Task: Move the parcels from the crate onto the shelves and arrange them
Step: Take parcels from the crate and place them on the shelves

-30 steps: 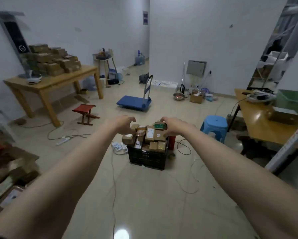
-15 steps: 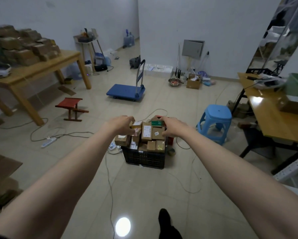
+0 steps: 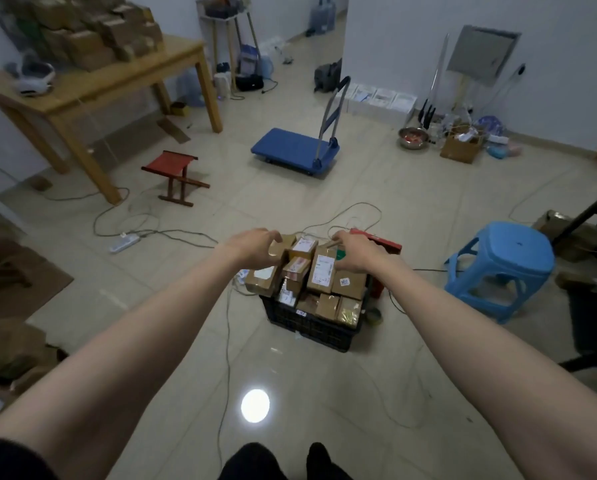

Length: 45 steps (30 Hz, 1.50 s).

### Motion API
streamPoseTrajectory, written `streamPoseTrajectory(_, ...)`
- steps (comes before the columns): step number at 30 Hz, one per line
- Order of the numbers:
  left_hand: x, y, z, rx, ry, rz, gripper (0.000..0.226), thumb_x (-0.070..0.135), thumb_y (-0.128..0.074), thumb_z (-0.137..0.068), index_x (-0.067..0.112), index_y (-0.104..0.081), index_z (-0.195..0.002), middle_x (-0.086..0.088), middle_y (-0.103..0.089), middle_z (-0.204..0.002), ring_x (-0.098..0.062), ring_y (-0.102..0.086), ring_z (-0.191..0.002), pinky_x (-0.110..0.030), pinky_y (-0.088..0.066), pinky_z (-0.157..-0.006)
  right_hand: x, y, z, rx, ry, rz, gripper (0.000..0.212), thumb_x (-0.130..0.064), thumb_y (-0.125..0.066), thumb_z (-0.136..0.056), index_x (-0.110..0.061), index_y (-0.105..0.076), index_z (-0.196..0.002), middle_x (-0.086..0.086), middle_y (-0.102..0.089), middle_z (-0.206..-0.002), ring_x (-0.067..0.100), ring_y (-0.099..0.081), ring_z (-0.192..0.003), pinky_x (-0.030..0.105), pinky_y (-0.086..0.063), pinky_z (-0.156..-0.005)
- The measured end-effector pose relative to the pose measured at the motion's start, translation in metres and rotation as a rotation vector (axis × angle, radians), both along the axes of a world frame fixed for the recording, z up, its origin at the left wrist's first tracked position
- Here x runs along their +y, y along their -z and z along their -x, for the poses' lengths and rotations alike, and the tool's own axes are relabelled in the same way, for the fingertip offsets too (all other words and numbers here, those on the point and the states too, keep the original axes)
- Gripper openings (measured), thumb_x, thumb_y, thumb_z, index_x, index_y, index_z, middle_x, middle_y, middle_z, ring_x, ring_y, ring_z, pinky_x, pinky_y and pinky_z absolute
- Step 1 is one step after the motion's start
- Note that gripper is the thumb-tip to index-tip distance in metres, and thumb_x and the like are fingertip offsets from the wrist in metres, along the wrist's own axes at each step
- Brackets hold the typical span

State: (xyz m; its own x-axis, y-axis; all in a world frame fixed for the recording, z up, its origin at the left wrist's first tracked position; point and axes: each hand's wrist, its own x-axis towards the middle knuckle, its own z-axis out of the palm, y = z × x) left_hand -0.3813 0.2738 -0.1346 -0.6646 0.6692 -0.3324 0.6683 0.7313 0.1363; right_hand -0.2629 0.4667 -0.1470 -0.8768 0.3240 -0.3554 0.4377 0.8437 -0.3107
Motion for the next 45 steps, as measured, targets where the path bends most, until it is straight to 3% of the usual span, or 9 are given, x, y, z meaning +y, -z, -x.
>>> streamPoseTrajectory(2,0.001,0.013,0.026,-0.007,-0.033,0.027,0.056,0.050,-0.060,-0.089,0.027,-0.046,-0.138,0.000,-0.056,-0.131,-0.021,-0.055,-0.116,-0.037,-0.049,-0.091,0.004,0.006,0.027,-0.017,-0.023,0.035,0.068,-0.033,-0.070,-0.086,-0.026,-0.039,-0.146,0.007,-0.057,-0.130,0.030,-0.056,-0.115,0.059,-0.048,-0.098)
streamPoseTrajectory(6,0.003,0.037,0.079,-0.043,-0.077,0.067,0.055,0.044,-0.061,-0.089,0.026,-0.046,-0.139,-0.001,-0.056,-0.131,-0.021,-0.055,-0.116,-0.039,-0.049,-0.093,0.011,0.030,0.083,-0.030,-0.066,0.079,0.066,-0.028,-0.068,-0.089,-0.023,-0.038,-0.148,0.007,-0.056,-0.132,0.027,-0.055,-0.116,0.042,-0.049,-0.091)
streamPoseTrajectory(10,0.009,0.065,0.135,-0.083,-0.088,0.090,0.054,0.043,-0.061,-0.088,0.026,-0.047,-0.137,-0.002,-0.056,-0.132,-0.022,-0.054,-0.118,-0.039,-0.047,-0.095,0.009,0.059,0.137,-0.091,-0.053,0.143,0.067,-0.032,-0.068,-0.087,-0.023,-0.037,-0.146,0.010,-0.060,-0.127,0.031,-0.059,-0.112,0.048,-0.050,-0.096)
streamPoseTrajectory(14,0.013,0.099,0.199,-0.162,-0.075,0.090,0.052,0.042,-0.059,-0.088,0.025,-0.048,-0.136,-0.002,-0.056,-0.134,-0.023,-0.053,-0.119,-0.038,-0.046,-0.096,0.009,0.093,0.192,-0.133,-0.015,0.192,0.064,-0.027,-0.066,-0.089,-0.022,-0.038,-0.147,0.011,-0.057,-0.133,0.032,-0.056,-0.117,0.045,-0.049,-0.096)
streamPoseTrajectory(27,0.025,0.219,0.362,-0.449,-0.024,0.203,0.057,0.045,-0.059,-0.088,0.023,-0.047,-0.139,-0.005,-0.058,-0.134,-0.025,-0.054,-0.121,-0.039,-0.045,-0.098,-0.023,0.201,0.320,-0.234,0.358,0.498,0.055,-0.021,-0.067,-0.090,-0.017,-0.042,-0.138,0.006,-0.057,-0.116,0.027,-0.056,-0.110,0.044,-0.050,-0.094)
streamPoseTrajectory(30,0.022,0.256,0.374,-0.540,-0.066,0.220,0.059,0.043,-0.062,-0.088,0.019,-0.047,-0.140,-0.006,-0.058,-0.133,-0.026,-0.054,-0.120,-0.038,-0.044,-0.099,-0.035,0.238,0.335,-0.247,0.461,0.594,0.058,-0.017,-0.072,-0.087,-0.013,-0.043,-0.137,0.010,-0.059,-0.123,0.029,-0.058,-0.113,0.048,-0.049,-0.099)
streamPoseTrajectory(36,0.019,0.343,0.385,-0.726,-0.260,0.216,0.064,0.041,-0.066,-0.088,0.018,-0.043,-0.143,-0.008,-0.057,-0.134,-0.025,-0.054,-0.121,-0.030,-0.039,-0.096,-0.044,0.313,0.360,-0.341,0.632,0.731,0.049,-0.023,-0.066,-0.094,-0.009,-0.046,-0.136,0.014,-0.060,-0.129,0.032,-0.057,-0.120,0.039,-0.046,-0.103)
streamPoseTrajectory(42,0.023,0.424,0.385,-0.807,-0.416,0.151,0.071,0.031,-0.065,-0.091,0.014,-0.032,-0.151,-0.010,-0.048,-0.145,-0.026,-0.046,-0.131,-0.032,-0.038,-0.103,-0.047,0.390,0.377,-0.341,0.649,0.759,0.065,-0.025,-0.070,-0.091,-0.006,-0.036,-0.144,0.015,-0.054,-0.133,0.033,-0.055,-0.120,0.037,-0.046,-0.096)
streamPoseTrajectory(45,0.024,0.461,0.385,-0.837,-0.500,0.121,0.077,0.028,-0.065,-0.091,0.014,-0.024,-0.154,-0.009,-0.039,-0.152,-0.024,-0.039,-0.138,-0.033,-0.035,-0.107,-0.052,0.437,0.383,-0.326,0.727,0.741,0.092,-0.026,-0.081,-0.079,-0.013,-0.023,-0.150,0.011,-0.046,-0.141,0.032,-0.049,-0.129,0.044,-0.045,-0.105)
